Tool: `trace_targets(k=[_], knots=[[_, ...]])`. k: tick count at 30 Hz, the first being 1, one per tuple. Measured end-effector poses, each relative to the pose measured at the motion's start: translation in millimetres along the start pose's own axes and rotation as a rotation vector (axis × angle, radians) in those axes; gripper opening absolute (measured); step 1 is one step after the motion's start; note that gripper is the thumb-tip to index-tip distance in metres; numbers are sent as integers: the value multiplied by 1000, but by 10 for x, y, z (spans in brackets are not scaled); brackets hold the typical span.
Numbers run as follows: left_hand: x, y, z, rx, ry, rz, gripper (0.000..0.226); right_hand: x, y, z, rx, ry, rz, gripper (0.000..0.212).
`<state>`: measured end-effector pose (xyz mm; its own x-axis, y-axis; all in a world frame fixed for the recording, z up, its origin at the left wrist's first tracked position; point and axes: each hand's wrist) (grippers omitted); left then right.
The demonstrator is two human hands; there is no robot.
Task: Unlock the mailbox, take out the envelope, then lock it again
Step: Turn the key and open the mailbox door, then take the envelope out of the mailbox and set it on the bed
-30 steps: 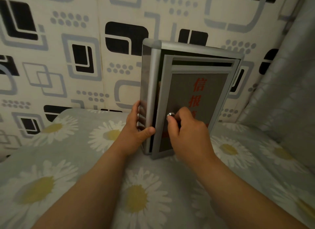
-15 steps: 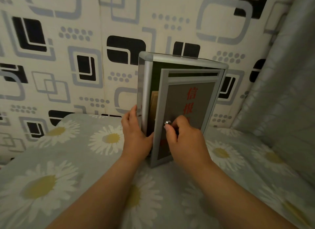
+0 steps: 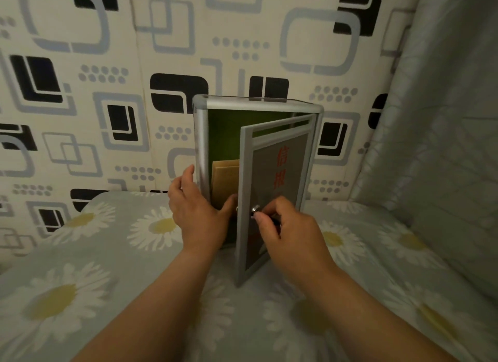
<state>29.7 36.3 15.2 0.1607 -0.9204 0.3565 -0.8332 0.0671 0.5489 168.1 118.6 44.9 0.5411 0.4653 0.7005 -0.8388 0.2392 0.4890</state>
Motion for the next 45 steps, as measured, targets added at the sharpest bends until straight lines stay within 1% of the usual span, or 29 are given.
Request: trace_targets(k=[5, 11, 19, 22, 24, 27, 29, 30, 32, 34, 36, 38, 40, 42, 43, 45], knots=[[27, 8, -90, 10, 7, -30, 88, 111, -130, -102, -32, 99, -4, 15], [35, 23, -154, 86, 16, -9, 90, 323, -306, -263, -98, 246, -36, 11], [42, 7, -227, 115, 18, 16, 89, 565, -465, -521, -284, 509, -121, 10], [29, -11, -264, 123, 22, 15, 90, 636, -490, -587, -340, 589, -152, 6], [27, -22, -284, 126, 38, 6, 90, 683, -491, -626, -397, 650, -199, 7], [24, -21, -307, 146, 43, -5, 85, 748, -477, -701, -488, 781, -316, 9], [28, -12, -325, 164, 39, -9, 81, 806, -468, -747, -521, 853, -341, 8], [27, -7, -338, 175, 33, -8, 80, 850, -468, -767, -532, 874, -342, 9], [30, 12, -360, 206, 20, -14, 80, 942, -482, -817, -531, 908, -381, 16], [34, 26, -385, 240, 15, -20, 81, 1028, -532, -868, -504, 936, -479, 21], [37, 32, -400, 256, 12, -26, 81, 1071, -611, -883, -431, 923, -573, 22], [36, 32, -411, 263, 8, -25, 82, 1052, -701, -857, -319, 840, -582, 25], [36, 31, -414, 270, -1, -21, 82, 987, -757, -801, -234, 712, -503, 25], [39, 30, -415, 277, -8, -21, 82, 907, -773, -773, -170, 601, -394, 32], [40, 31, -418, 278, -11, -20, 82, 872, -772, -776, -160, 540, -359, 35], [41, 33, -426, 281, -13, -20, 81, 827, -759, -803, -180, 421, -346, 37]])
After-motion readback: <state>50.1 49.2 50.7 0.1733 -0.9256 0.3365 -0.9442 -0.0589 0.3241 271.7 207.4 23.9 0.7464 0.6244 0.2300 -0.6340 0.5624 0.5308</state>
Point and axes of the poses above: each hand's wrist, its own y-axis towards the middle knuckle, its own x-axis out of the back of the hand, z = x × y, and after that the axes turned 11 degrees about z, right-handed
